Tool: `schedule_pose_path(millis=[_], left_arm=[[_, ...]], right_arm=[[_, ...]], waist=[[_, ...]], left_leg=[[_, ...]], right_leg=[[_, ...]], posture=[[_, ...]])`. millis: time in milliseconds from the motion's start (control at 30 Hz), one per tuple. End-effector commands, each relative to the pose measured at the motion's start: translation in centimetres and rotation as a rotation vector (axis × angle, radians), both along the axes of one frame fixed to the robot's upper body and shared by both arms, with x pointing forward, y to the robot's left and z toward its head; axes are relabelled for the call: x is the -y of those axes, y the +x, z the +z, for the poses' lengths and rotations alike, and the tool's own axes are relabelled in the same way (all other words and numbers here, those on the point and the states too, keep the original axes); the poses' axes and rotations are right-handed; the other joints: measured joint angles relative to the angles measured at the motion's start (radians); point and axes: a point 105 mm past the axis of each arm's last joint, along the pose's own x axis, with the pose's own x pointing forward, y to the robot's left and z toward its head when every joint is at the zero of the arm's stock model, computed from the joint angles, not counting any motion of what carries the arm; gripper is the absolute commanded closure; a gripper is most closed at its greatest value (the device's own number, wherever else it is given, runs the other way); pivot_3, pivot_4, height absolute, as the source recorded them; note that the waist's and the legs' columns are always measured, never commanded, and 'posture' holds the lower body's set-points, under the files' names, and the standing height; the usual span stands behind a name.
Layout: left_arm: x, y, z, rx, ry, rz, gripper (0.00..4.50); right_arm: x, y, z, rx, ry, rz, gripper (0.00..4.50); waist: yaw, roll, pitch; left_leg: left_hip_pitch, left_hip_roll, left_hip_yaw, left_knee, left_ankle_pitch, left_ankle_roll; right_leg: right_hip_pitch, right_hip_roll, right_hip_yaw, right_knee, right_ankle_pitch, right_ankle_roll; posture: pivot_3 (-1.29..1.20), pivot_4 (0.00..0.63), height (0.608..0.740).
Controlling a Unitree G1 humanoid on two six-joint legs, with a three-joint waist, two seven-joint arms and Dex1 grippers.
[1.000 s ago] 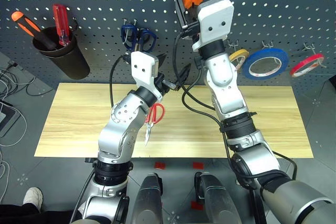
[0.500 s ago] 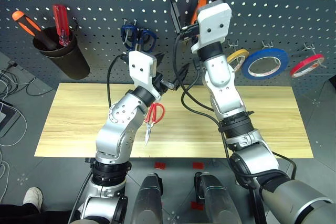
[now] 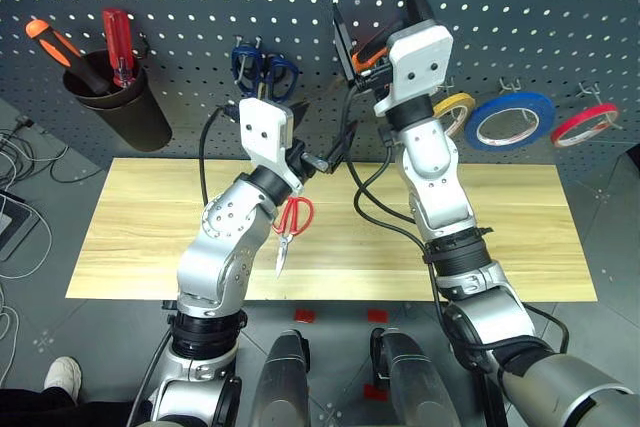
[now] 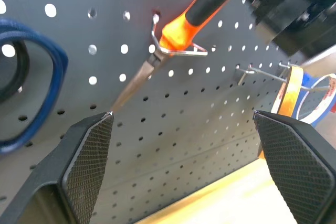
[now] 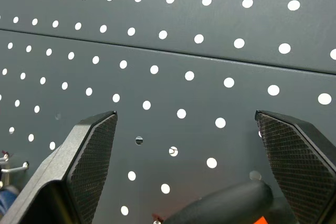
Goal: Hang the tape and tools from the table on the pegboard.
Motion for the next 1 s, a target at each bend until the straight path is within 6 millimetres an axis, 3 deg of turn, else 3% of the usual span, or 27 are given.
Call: schedule_pose_path(millis=[33, 233, 367, 533, 767, 900, 1000], left_arm=[[-0.2, -1.3, 1.4, 0.060, -0.010, -0.012, 0.00], [-0.8, -1.9, 0.6, 0.028, 0.000, 0.002, 0.00], [-1.4, -2.5, -0.9, -0.025, 0.007, 0.022, 0.00], [-2.5, -3.0, -4.6, -0.149, 0.051, 0.090, 0.00], [-4.4, -2.6, -9.1, -0.282, 0.153, 0.251, 0.00], [-5.2, -2.3, -11.0, -0.338, 0.230, 0.338, 0.00], [-5.9, -1.9, -12.7, -0.389, 0.302, 0.410, 0.00]], right_arm=[[0.6, -1.6, 1.1, 0.044, 0.025, 0.045, 0.01], [2.5, -3.1, 1.3, 0.044, 0.005, 0.050, 0.01], [3.3, -4.5, -0.1, 0.002, -0.082, 0.067, 0.01], [4.4, -5.8, -5.1, -0.185, -0.270, 0.127, 0.01], [4.5, -9.5, -12.8, -0.459, -0.574, 0.366, 0.01], [4.8, -11.6, -15.8, -0.522, -0.699, 0.467, 0.01], [4.9, -12.0, -17.2, -0.555, -0.739, 0.498, 0.01]], waist=[[0.000, 0.000, 0.000], [0.001, 0.000, 0.000], [0.000, 0.000, 0.000], [0.000, 0.000, 0.000], [-0.001, 0.000, 0.000], [-0.003, -0.001, 0.000], [-0.004, -0.001, 0.001]], left_leg=[[0.000, 0.000, 0.000, 0.000, 0.000, 0.000], [0.000, 0.000, 0.000, 0.000, 0.000, 0.000], [0.000, 0.000, -0.001, 0.000, 0.000, 0.000], [0.001, 0.000, -0.001, 0.000, 0.000, 0.000], [0.005, -0.002, -0.003, 0.000, -0.002, 0.004], [0.005, -0.005, -0.003, 0.000, -0.003, 0.006], [0.006, -0.005, -0.003, 0.000, -0.003, 0.007]], right_leg=[[0.000, 0.000, 0.000, 0.000, 0.000, 0.000], [0.000, 0.000, 0.000, 0.000, 0.000, 0.000], [0.001, 0.000, 0.000, 0.000, 0.000, 0.000], [0.002, -0.001, 0.001, -0.001, 0.000, 0.000], [0.005, -0.001, 0.001, -0.003, 0.000, 0.000], [0.006, 0.000, 0.002, -0.003, 0.000, 0.000], [0.006, 0.000, 0.002, -0.003, 0.000, 0.000]], posture=[[0.19, 0.297, 0.740], [0.18, 0.301, 0.740], [0.17, 0.306, 0.740], [0.15, 0.317, 0.740], [0.11, 0.340, 0.740], [0.08, 0.369, 0.740], [0.07, 0.382, 0.740]])
